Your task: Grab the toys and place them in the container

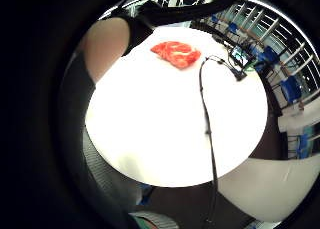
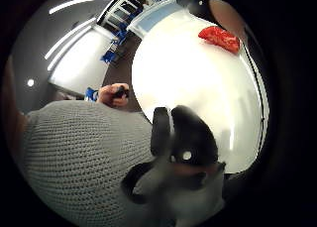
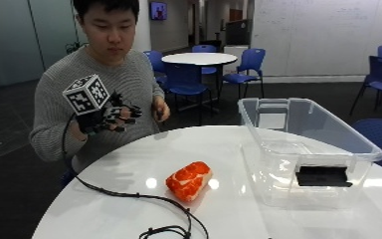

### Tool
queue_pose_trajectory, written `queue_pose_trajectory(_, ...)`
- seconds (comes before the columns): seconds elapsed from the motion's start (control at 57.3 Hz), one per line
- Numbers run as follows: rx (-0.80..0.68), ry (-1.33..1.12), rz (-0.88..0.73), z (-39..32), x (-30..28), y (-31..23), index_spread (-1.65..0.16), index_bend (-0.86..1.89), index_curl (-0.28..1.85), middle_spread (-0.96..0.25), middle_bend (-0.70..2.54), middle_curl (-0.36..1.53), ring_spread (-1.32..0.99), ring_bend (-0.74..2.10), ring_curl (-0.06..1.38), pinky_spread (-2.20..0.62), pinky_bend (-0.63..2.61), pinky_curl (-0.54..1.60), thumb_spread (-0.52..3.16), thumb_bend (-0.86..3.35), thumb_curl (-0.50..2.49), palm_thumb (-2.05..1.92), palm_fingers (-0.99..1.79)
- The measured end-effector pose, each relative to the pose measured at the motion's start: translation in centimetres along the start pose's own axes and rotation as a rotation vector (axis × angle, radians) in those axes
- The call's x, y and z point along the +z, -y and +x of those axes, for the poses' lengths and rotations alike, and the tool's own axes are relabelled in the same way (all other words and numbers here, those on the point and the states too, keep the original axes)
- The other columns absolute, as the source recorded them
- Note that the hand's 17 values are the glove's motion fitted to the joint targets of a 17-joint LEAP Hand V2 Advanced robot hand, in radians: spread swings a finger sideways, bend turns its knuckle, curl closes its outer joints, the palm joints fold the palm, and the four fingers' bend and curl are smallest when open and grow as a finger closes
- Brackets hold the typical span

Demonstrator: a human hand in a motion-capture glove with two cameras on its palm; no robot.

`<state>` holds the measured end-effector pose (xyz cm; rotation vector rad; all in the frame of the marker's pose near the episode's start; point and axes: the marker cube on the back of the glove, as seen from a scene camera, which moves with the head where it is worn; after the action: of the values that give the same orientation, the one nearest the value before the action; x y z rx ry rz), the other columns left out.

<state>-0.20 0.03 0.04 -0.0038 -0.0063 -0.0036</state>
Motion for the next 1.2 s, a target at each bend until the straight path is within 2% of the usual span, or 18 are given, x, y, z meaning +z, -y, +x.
queue_pose_trajectory(0.157, 0.013, -0.027, -0.009, -0.5, 0.0, 0.2, -0.29, 0.22, 0.13, -0.17, 0.17, 0.07, -0.15, 0.25, 0.08, 0.02, 0.52, 0.18, 1.00, 0.07, 0.07, 0.06, 0.24)
queue_pose_trajectory(0.349, 0.034, -0.046, -0.036, -0.5, -0.2, 0.6, -0.36, 0.21, 0.20, -0.21, 0.18, 0.13, -0.19, 0.27, 0.11, 0.02, 0.54, 0.22, 1.31, 0.05, 0.14, 0.03, 0.19)
queue_pose_trajectory(0.506, 0.002, -0.096, -0.094, -0.1, -0.2, 3.9, -0.38, 0.20, 0.24, -0.21, 0.18, 0.17, -0.20, 0.29, 0.14, 0.02, 0.55, 0.24, 1.40, 0.04, 0.18, 0.02, 0.17)
queue_pose_trajectory(0.646, -0.043, -0.108, -0.126, 1.3, -0.9, 12.2, -0.39, 0.16, 0.26, -0.21, 0.18, 0.19, -0.21, 0.33, 0.16, 0.02, 0.61, 0.27, 1.44, 0.02, 0.21, 0.02, 0.12)
queue_pose_trajectory(0.856, 0.029, -0.219, -0.127, 5.0, -0.7, 22.6, -0.38, 0.14, 0.26, -0.20, 0.17, 0.21, -0.20, 0.41, 0.21, 0.02, 0.73, 0.32, 1.46, 0.00, 0.24, 0.01, -0.01)
queue_pose_trajectory(1.083, 0.121, -0.188, -0.240, 8.5, 3.3, 25.1, -0.37, 0.15, 0.27, -0.19, 0.18, 0.24, -0.20, 0.46, 0.24, 0.02, 0.78, 0.34, 1.46, 0.00, 0.26, 0.02, -0.03)
queue_pose_trajectory(1.205, 0.207, -0.168, -0.412, 11.5, 9.4, 24.3, -0.37, 0.16, 0.28, -0.19, 0.18, 0.26, -0.21, 0.46, 0.25, 0.02, 0.79, 0.35, 1.46, 0.00, 0.28, 0.04, -0.04)
